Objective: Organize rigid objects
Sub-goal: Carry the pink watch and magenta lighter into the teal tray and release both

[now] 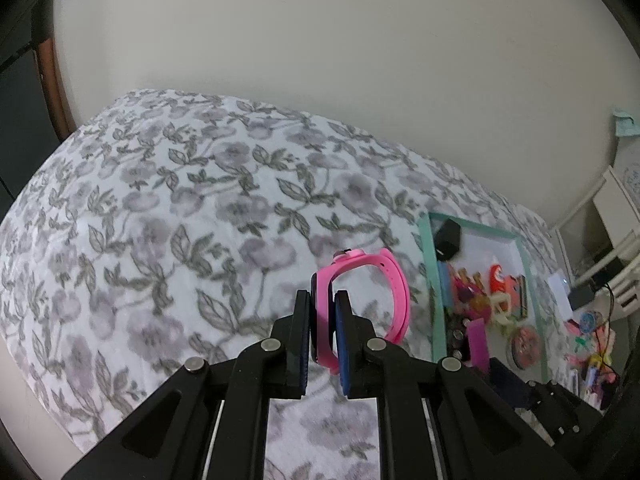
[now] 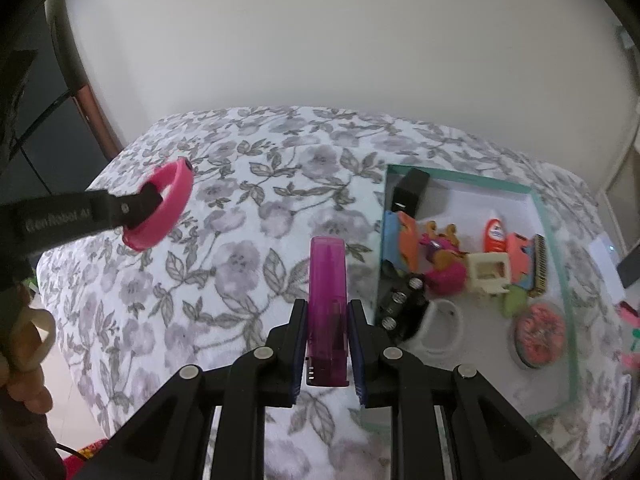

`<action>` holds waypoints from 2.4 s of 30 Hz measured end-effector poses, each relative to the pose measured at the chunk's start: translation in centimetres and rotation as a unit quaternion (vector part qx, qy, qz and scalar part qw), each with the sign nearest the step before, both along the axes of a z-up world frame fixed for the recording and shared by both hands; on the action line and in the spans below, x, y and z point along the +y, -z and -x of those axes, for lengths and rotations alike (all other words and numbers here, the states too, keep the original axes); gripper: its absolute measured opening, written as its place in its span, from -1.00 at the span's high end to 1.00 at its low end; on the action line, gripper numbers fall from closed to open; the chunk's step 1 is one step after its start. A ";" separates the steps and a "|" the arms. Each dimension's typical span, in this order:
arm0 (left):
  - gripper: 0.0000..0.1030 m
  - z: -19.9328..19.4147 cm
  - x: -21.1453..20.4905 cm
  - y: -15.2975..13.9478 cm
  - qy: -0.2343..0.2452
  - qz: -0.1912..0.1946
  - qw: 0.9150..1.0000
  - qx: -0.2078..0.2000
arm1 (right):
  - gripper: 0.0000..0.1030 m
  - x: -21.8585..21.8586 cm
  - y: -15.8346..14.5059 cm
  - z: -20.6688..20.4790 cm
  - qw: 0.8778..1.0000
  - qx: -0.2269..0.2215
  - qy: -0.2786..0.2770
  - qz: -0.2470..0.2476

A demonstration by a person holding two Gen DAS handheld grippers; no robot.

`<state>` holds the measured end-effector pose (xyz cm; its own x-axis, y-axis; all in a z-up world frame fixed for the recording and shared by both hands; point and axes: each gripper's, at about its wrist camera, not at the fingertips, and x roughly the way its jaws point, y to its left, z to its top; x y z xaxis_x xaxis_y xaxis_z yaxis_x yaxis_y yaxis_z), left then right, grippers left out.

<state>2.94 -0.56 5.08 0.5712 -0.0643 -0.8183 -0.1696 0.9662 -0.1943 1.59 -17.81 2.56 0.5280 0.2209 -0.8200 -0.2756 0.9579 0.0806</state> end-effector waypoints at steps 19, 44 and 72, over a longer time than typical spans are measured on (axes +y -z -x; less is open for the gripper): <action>0.77 2.5 -3.6 0.1 0.044 -0.001 0.999 -0.003 | 0.60 -2.8 0.3 2.5 1.000 0.005 0.022 0.012; 0.77 2.1 -15.6 5.0 0.214 -0.072 0.974 0.026 | 0.59 -13.3 5.1 0.5 0.984 0.065 0.168 0.018; 0.76 2.2 -21.2 8.9 0.284 -0.161 0.945 0.029 | 0.59 -14.3 6.0 0.3 0.982 0.074 0.176 0.003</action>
<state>0.71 -21.79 -3.84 0.4731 -0.0890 -0.8765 0.3925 0.9120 0.1192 1.29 -32.07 -3.43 0.4459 0.0421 -0.8941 0.0860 0.9923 0.0896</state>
